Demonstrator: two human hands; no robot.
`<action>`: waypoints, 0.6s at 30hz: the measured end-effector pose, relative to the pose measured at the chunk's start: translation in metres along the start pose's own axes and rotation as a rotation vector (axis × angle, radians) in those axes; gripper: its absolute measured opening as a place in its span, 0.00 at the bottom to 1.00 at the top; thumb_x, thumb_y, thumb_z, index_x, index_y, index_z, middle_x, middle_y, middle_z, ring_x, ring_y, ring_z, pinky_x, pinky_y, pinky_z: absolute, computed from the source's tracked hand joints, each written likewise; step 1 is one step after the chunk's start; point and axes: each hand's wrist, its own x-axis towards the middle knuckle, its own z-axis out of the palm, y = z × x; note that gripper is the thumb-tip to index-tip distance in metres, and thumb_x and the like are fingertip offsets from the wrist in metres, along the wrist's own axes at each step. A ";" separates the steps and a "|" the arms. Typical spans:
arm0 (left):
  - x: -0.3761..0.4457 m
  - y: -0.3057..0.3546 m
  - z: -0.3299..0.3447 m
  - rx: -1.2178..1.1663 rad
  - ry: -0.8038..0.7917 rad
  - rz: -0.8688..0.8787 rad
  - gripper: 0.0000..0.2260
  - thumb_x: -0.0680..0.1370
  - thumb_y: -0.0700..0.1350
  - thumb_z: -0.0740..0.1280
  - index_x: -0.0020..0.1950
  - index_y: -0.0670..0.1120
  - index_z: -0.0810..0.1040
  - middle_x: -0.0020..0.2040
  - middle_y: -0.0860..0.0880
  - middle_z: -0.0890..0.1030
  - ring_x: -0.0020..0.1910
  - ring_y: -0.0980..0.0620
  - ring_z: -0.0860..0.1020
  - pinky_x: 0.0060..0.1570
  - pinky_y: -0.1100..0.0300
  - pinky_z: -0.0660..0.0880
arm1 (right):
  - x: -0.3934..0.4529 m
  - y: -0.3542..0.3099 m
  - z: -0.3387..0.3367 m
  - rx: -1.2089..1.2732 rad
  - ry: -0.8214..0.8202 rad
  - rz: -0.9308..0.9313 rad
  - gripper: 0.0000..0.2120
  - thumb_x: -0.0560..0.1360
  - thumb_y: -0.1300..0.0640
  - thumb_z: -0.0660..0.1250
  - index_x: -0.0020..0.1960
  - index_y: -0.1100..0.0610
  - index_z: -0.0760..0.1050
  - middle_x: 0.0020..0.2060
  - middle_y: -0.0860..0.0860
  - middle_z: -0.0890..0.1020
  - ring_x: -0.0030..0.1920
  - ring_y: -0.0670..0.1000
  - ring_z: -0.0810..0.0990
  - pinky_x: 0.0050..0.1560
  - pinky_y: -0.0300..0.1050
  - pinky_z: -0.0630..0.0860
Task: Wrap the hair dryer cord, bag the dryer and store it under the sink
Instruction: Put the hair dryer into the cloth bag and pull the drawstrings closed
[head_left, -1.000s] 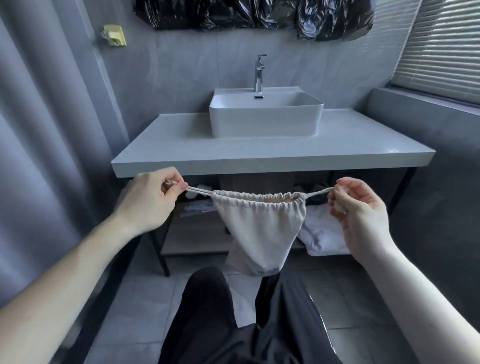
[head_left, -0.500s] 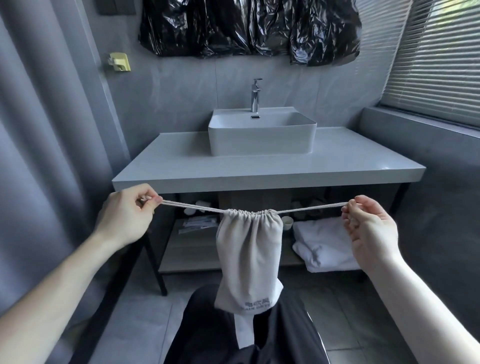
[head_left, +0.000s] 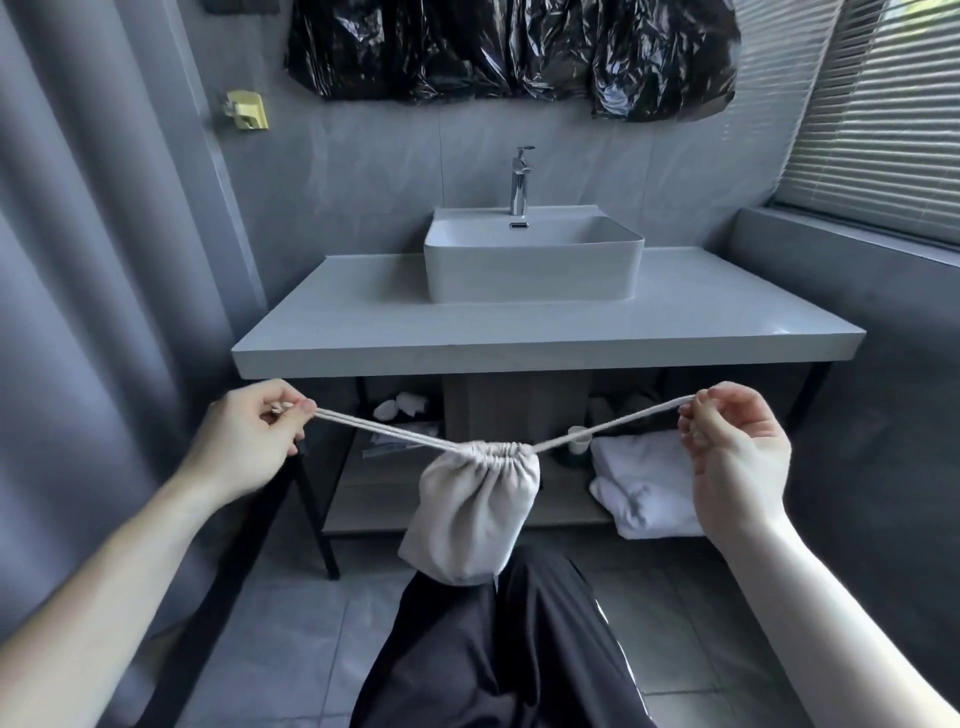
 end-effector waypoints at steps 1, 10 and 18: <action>-0.003 0.002 0.004 0.014 -0.023 0.007 0.09 0.82 0.45 0.71 0.42 0.51 0.82 0.32 0.55 0.84 0.27 0.56 0.81 0.43 0.51 0.83 | -0.002 0.002 0.000 -0.035 -0.023 -0.012 0.17 0.83 0.70 0.67 0.42 0.51 0.79 0.32 0.47 0.82 0.34 0.47 0.79 0.37 0.35 0.77; -0.010 0.021 0.027 0.327 -0.278 -0.011 0.11 0.79 0.55 0.67 0.39 0.54 0.80 0.36 0.53 0.84 0.39 0.48 0.83 0.43 0.54 0.79 | -0.009 0.004 -0.002 -0.206 -0.126 -0.013 0.13 0.85 0.68 0.64 0.54 0.52 0.80 0.33 0.46 0.79 0.32 0.45 0.77 0.39 0.37 0.77; -0.006 0.073 0.073 0.342 -0.568 0.025 0.16 0.79 0.51 0.57 0.39 0.46 0.79 0.43 0.49 0.86 0.43 0.46 0.84 0.45 0.46 0.81 | -0.016 -0.014 0.016 -0.129 -0.211 -0.032 0.11 0.86 0.67 0.63 0.51 0.56 0.80 0.30 0.45 0.79 0.28 0.44 0.76 0.31 0.37 0.74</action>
